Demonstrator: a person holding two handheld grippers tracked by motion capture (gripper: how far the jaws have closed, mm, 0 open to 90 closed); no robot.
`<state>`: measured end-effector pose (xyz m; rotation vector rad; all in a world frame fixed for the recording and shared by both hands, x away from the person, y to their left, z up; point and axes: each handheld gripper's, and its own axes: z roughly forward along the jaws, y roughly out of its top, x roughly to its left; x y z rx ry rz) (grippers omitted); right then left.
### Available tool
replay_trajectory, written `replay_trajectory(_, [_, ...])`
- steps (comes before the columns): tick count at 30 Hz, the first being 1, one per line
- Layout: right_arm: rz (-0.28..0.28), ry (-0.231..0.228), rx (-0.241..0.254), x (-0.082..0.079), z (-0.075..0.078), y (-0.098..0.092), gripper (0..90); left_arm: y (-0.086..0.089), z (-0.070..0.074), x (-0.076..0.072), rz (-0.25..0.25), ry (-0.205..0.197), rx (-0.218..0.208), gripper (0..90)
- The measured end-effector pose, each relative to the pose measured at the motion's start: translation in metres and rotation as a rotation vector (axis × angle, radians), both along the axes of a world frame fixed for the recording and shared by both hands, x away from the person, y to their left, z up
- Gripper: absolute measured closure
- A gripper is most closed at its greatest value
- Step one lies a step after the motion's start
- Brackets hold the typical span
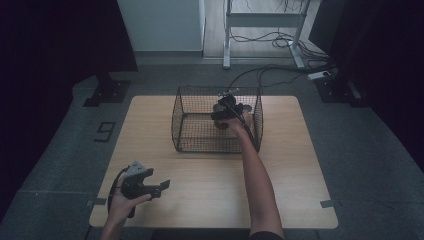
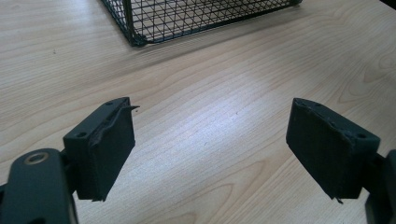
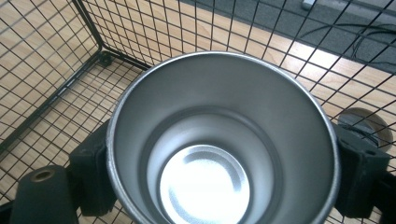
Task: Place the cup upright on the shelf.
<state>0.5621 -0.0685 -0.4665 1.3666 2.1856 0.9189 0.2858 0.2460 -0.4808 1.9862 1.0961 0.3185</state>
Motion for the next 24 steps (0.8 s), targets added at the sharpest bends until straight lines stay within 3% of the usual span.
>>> replay_trajectory(24, [-0.023, 0.071, -0.092, 0.009, -0.013, 0.001, 13.9, -0.001, 0.0, 0.0, -0.007, 0.003, 0.001, 15.7])
